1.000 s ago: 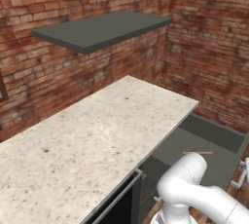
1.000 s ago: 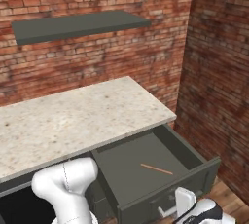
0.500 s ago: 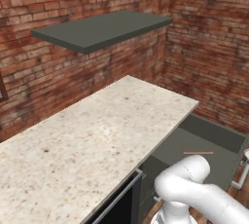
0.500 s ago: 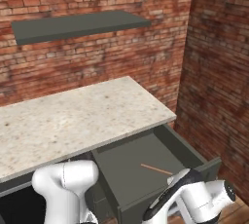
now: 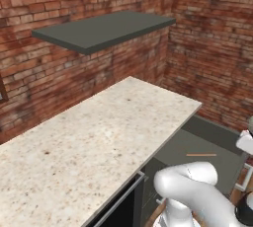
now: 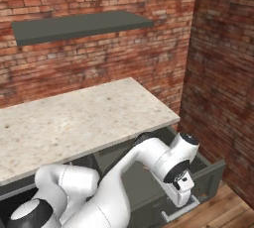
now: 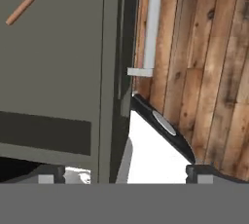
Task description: Take a straw from the drawer in front and place it inside the glass cup on the dining counter.
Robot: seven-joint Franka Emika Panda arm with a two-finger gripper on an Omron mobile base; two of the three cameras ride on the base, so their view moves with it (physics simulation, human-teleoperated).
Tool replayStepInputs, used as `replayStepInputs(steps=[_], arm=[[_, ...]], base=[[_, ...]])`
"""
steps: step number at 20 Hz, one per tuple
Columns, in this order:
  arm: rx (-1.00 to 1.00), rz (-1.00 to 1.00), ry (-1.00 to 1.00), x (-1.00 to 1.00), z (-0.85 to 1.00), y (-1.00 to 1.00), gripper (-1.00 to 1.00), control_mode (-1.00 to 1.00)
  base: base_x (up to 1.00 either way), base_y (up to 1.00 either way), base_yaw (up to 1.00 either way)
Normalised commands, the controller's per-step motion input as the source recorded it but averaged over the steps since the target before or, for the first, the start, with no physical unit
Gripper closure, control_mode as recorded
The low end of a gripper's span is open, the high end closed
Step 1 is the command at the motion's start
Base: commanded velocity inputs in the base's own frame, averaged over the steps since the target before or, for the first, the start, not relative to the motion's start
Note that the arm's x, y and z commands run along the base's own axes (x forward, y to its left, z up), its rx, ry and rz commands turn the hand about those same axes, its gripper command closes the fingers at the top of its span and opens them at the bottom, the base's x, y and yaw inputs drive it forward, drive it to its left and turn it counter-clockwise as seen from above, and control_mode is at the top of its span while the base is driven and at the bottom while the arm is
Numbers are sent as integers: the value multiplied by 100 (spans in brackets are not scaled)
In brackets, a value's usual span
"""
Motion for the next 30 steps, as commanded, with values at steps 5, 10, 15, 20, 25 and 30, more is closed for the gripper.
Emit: replayStepInputs(steps=[5,10,15,20,25,30], arm=[[-14,0,27,0,100,98,-100,-100],[2,-10,23,21,64,44,-100,-100],[7,-28,3,62,-24,7,-100,-100],[1,-29,4,91,-57,-2,-100,-100],[-5,-30,14,22,-59,-29,-100,-100],[-9,-17,2,8,-57,-40,-100,-100]], base=[[0,0,0],[0,0,0],[0,0,0],[0,0,0],[0,0,0],[0,0,0]])
